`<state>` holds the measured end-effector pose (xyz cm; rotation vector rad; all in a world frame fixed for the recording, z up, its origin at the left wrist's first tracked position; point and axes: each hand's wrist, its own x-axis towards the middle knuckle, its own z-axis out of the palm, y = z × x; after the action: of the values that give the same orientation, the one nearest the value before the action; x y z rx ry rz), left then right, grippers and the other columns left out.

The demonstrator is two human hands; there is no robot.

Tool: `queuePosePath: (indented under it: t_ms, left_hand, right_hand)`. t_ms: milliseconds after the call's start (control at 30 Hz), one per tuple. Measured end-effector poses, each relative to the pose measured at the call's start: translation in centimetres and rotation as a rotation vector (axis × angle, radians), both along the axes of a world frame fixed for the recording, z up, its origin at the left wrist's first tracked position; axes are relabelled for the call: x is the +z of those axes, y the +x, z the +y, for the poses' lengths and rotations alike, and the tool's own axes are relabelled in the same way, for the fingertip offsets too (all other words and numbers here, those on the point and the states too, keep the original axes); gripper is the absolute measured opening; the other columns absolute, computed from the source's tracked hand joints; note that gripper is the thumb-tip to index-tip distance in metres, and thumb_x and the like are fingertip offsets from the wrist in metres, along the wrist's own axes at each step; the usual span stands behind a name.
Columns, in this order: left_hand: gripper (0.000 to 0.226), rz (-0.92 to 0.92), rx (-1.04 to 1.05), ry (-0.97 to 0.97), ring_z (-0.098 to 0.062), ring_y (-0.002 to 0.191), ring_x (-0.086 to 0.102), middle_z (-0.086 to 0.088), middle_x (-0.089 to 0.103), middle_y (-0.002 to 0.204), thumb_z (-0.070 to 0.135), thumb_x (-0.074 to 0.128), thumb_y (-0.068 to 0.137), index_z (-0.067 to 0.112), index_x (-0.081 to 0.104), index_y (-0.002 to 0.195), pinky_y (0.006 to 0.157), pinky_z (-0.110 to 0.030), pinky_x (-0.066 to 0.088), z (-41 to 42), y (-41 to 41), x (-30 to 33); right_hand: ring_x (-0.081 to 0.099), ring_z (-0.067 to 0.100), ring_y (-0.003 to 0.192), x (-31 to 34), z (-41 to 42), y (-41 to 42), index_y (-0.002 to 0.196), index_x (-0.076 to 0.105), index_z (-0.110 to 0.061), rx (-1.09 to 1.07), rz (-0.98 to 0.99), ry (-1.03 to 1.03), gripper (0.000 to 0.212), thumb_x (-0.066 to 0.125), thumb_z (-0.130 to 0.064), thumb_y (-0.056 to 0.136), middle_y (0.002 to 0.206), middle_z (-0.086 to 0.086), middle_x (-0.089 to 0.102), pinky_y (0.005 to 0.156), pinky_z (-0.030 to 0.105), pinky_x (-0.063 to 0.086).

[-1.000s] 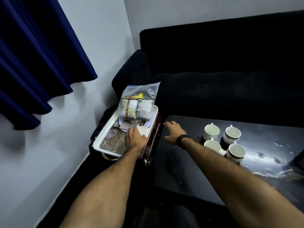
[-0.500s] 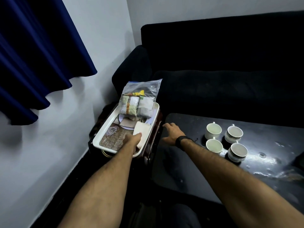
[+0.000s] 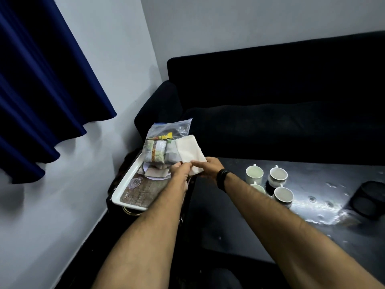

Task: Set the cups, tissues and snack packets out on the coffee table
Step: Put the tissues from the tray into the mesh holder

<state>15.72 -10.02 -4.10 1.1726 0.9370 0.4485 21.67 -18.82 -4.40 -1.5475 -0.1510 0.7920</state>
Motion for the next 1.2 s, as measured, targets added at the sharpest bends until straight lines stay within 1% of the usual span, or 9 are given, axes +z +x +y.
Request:
queuePosePath:
  t_ms: [100,233,333,433,567,700,867,1033,1200]
  left_hand:
    - [0.034,-0.06,-0.027,-0.081,-0.033,0.082,0.071,-0.019,0.073,0.094,0.007,0.075,0.078,-0.003,0.068,0.109,0.071,-0.042,0.061,-2.1,0.8,0.7]
    - [0.036,-0.096,-0.046,-0.084,-0.033,0.102,0.067,-0.017,0.07,0.106,0.019,0.078,0.077,0.002,0.066,0.106,0.095,-0.048,0.054,-4.8,2.0,1.6]
    - [0.016,-0.133,-0.006,-0.06,-0.028,0.083,0.066,-0.015,0.069,0.093,0.012,0.079,0.074,0.008,0.066,0.081,0.083,-0.041,0.056,-7.1,3.0,2.2]
    - [0.015,-0.15,-0.09,-0.032,-0.024,0.073,0.064,-0.014,0.068,0.083,-0.001,0.075,0.075,0.011,0.067,0.075,0.075,-0.036,0.055,-10.4,4.3,2.7]
    - [0.018,-0.157,-0.242,-0.016,-0.021,0.071,0.064,-0.013,0.067,0.081,-0.007,0.073,0.078,0.009,0.064,0.077,0.075,-0.036,0.056,-15.7,6.2,3.1]
    - [0.022,-0.081,-0.455,0.005,-0.016,0.057,0.067,-0.01,0.067,0.075,-0.015,0.066,0.08,0.007,0.064,0.083,0.05,-0.024,0.058,-20.7,7.8,2.9]
    - [0.017,0.072,-0.711,0.184,-0.014,0.047,0.062,-0.013,0.065,0.072,-0.012,0.066,0.082,0.004,0.063,0.085,0.048,-0.022,0.052,-26.1,9.7,1.5]
    - [0.016,0.211,-0.928,0.492,-0.011,0.056,0.056,-0.007,0.065,0.072,0.003,0.072,0.082,0.008,0.068,0.097,0.049,-0.019,0.042,-29.7,11.5,-1.3]
    - [0.038,0.226,-1.1,0.905,-0.022,0.099,0.068,-0.007,0.072,0.104,0.02,0.075,0.078,0.017,0.068,0.115,0.089,-0.031,0.055,-31.6,12.2,-3.3]
  right_hand:
    - [0.068,0.025,0.084,1.2,-3.0,1.2,0.105,0.064,-0.004,-0.095,-0.108,-0.019,0.021,0.066,-0.004,0.085,0.106,0.017,0.068,0.049,0.024,0.053]
    - [0.053,0.012,0.058,3.1,-9.4,3.2,0.095,0.067,-0.012,-0.058,-0.218,-0.096,0.015,0.066,-0.003,0.083,0.077,0.004,0.061,0.04,0.019,0.042]
    - [0.052,0.014,0.062,3.9,-14.7,4.5,0.082,0.065,-0.015,-0.021,-0.205,-0.112,0.014,0.067,-0.001,0.082,0.076,0.004,0.057,0.051,0.024,0.045]
    - [0.058,0.018,0.072,4.4,-19.9,5.7,0.093,0.065,-0.009,-0.153,-0.145,-0.032,0.014,0.067,0.0,0.083,0.09,0.009,0.062,0.061,0.03,0.049]
    - [0.064,0.015,0.068,4.9,-26.0,6.3,0.097,0.067,-0.011,-0.203,-0.111,-0.017,0.023,0.076,-0.003,0.078,0.081,0.003,0.067,0.049,0.023,0.054]
    - [0.062,0.014,0.063,5.1,-31.7,7.5,0.089,0.066,-0.009,-0.245,-0.181,-0.085,0.02,0.072,0.007,0.078,0.077,0.005,0.063,0.046,0.02,0.054]
    - [0.06,0.009,0.051,5.9,-39.7,9.5,0.075,0.064,-0.013,-0.358,-0.255,-0.28,0.024,0.072,0.01,0.077,0.07,0.004,0.059,0.038,0.018,0.05]
    - [0.066,0.023,0.075,5.6,-47.9,11.6,0.093,0.077,-0.012,-0.537,-0.374,-0.629,0.022,0.068,0.002,0.078,0.087,0.01,0.068,0.037,0.019,0.051]
    - [0.069,0.024,0.078,4.7,-52.6,12.8,0.085,0.077,-0.016,-0.609,-0.409,-0.763,0.024,0.063,0.002,0.078,0.094,0.013,0.071,0.054,0.028,0.059]
